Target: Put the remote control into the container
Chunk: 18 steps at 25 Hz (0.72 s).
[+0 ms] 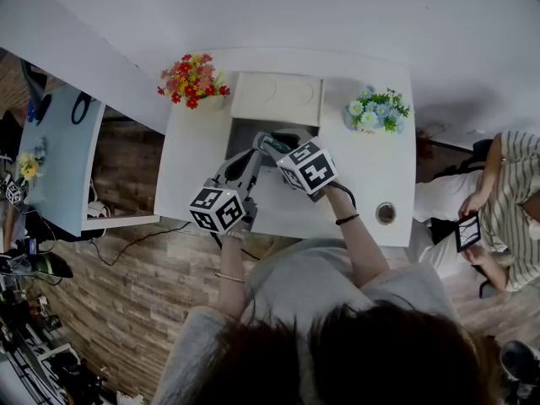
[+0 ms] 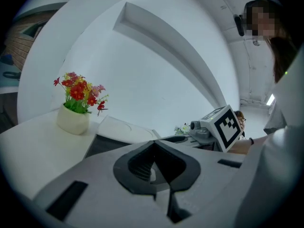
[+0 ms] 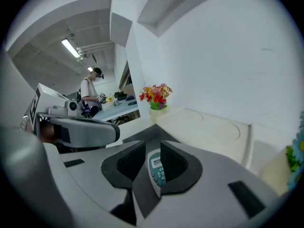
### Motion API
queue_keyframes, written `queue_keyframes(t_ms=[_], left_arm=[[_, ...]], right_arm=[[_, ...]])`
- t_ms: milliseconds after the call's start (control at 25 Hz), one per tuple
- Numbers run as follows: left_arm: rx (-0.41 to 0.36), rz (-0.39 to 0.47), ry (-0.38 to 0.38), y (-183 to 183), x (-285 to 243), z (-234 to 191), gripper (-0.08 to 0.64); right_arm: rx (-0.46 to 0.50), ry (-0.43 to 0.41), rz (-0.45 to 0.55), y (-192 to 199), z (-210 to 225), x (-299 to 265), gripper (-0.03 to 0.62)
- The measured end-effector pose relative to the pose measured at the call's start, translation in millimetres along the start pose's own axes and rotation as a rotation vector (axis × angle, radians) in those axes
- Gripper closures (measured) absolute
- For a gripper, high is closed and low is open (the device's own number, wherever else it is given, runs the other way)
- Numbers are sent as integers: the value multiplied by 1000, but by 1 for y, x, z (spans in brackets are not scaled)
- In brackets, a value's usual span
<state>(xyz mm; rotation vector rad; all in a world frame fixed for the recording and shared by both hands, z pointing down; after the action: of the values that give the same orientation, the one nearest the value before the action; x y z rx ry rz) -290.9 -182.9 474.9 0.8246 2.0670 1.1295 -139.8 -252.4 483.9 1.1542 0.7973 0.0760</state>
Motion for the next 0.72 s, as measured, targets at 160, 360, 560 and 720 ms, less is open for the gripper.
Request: queue_keyframes(t_ms=[160, 360, 560, 720], left_arm=[[-25, 15, 20, -2, 0, 8, 557], [-68, 37, 46, -12, 2, 22, 557], [-110, 65, 63, -22, 7, 37, 557], [-145, 93, 73, -30, 12, 51, 557]], right_arm=[[-15, -9, 93, -10, -3, 19, 540], [-17, -29, 195, -23, -11, 43, 575], [-10, -38, 293, -35, -19, 66, 591], [4, -37, 349, -42, -23, 82, 592]])
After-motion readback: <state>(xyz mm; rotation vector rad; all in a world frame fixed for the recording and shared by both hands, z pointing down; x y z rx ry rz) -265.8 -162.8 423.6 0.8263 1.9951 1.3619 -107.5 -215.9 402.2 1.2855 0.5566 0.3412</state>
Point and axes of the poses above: the fingertips, and each gripper's own axes: x backward along the fingers, z to its right, y out of its underside, the point moved 10 cm from there along x, backward along the fingers, and after that the axes turned 1 degree about x, right-handed, at the moved point
